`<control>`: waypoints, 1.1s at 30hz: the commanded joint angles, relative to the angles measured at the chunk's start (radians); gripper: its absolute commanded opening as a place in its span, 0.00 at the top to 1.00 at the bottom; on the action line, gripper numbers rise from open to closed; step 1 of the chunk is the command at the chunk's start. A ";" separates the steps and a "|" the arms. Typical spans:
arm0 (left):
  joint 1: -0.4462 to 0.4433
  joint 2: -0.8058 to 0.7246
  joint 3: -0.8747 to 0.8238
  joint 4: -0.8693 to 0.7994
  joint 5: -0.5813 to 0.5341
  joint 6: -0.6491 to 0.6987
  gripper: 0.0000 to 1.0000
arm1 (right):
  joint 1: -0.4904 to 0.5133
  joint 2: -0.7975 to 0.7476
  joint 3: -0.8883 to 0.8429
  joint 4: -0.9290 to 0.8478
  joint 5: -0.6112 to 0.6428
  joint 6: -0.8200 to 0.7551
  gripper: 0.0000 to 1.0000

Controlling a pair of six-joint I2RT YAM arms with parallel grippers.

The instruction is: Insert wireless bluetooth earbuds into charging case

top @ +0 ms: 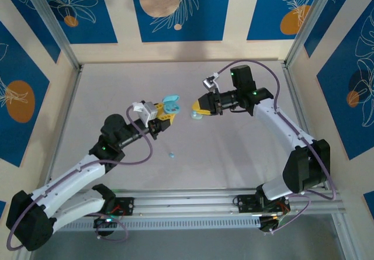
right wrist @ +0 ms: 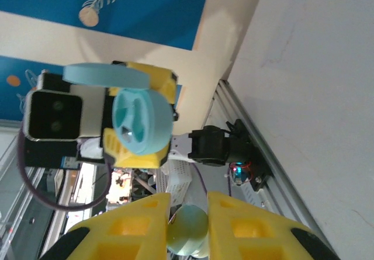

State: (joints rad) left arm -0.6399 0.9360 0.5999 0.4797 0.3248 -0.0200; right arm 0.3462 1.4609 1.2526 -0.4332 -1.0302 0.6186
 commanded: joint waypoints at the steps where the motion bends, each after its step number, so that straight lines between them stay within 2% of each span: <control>1: -0.007 0.009 -0.006 0.078 0.061 -0.006 0.75 | -0.007 -0.027 -0.012 0.019 -0.081 0.021 0.77; 7: -0.009 0.033 -0.021 0.115 0.094 -0.003 0.74 | -0.003 -0.035 0.008 0.022 -0.069 0.045 0.77; 11: -0.011 0.051 -0.032 0.147 0.097 0.004 0.74 | 0.010 -0.048 0.038 0.016 -0.012 0.068 0.77; 26: -0.029 0.106 -0.044 0.211 0.074 0.013 0.74 | 0.216 -0.039 0.185 -0.024 0.333 0.079 0.77; 33: -0.037 0.103 -0.043 0.218 0.065 0.002 0.74 | 0.273 -0.017 0.207 -0.034 0.442 0.061 0.77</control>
State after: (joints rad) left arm -0.6617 1.0382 0.5613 0.6498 0.3916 -0.0170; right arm 0.6056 1.4364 1.4250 -0.4389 -0.6640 0.6895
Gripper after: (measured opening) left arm 0.317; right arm 0.232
